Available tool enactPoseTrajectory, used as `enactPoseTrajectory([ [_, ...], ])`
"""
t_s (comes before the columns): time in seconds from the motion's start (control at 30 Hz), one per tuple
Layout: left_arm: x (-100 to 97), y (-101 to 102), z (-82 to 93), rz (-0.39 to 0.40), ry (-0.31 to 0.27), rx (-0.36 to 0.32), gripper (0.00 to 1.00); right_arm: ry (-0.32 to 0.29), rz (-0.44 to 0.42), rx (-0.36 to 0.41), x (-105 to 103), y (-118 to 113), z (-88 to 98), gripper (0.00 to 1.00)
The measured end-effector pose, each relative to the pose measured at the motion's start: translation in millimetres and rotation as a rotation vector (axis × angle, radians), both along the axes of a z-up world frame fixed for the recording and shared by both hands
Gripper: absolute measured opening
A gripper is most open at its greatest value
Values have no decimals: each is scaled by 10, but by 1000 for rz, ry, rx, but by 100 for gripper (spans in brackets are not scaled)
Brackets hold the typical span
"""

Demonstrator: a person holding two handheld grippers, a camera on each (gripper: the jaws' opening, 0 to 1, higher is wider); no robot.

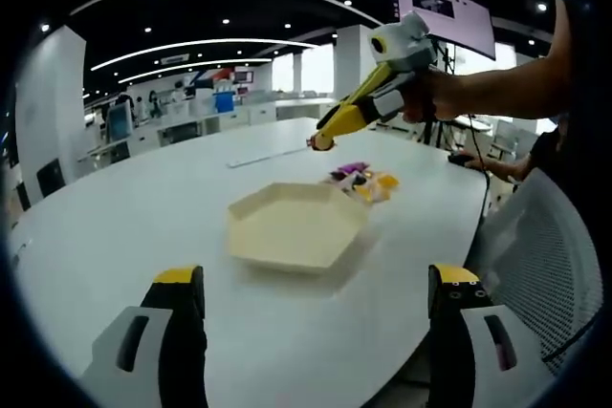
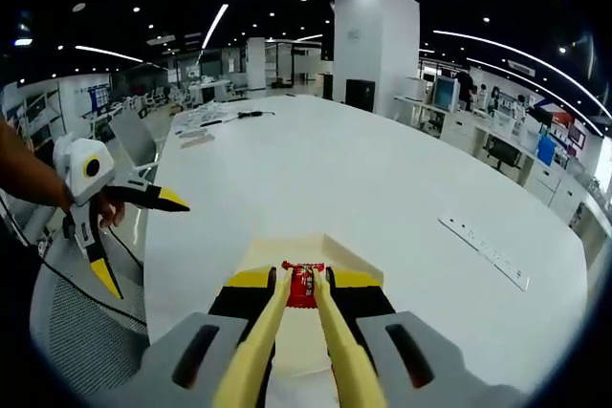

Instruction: Place the target food into the container with the food tongs after gripping and lifting it, then release it inside without dropping or visibly crushing the food.

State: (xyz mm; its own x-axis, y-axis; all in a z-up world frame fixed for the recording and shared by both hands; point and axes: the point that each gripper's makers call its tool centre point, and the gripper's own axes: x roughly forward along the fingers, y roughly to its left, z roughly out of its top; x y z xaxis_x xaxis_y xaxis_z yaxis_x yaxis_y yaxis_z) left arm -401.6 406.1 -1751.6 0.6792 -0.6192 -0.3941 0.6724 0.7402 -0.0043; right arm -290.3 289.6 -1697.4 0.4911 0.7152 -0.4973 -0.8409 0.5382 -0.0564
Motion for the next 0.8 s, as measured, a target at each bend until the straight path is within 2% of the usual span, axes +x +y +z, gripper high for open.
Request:
enactPoseTrajectory([
  [0.1, 1, 1, 0, 1, -1, 1, 93, -12, 17, 17, -22, 36, 34, 22],
  [0.13, 2, 1, -1, 1, -1, 1, 93, -37, 28, 17, -13, 45, 53, 22],
  [0.43, -4, -7, -2, -1, 0, 3, 93, -44, 32, 22, -8, 4, 71, 23],
  [0.47, -5, -8, -2, -1, 0, 4, 93, -49, 30, 13, -1, -9, 68, 23],
  [0.5, -5, -6, -6, -2, 0, 6, 93, -82, 39, -6, 12, -38, 73, 23],
  [0.63, -2, -5, -6, -2, -1, 8, 93, -97, 55, 10, -1, -94, 84, 24],
  [0.67, -2, -4, -6, -1, 0, 8, 93, -127, 66, -5, 3, -121, 91, 24],
  [0.8, -3, -3, -6, -2, -1, 9, 93, -128, 56, -1, 1, -235, 110, 25],
])
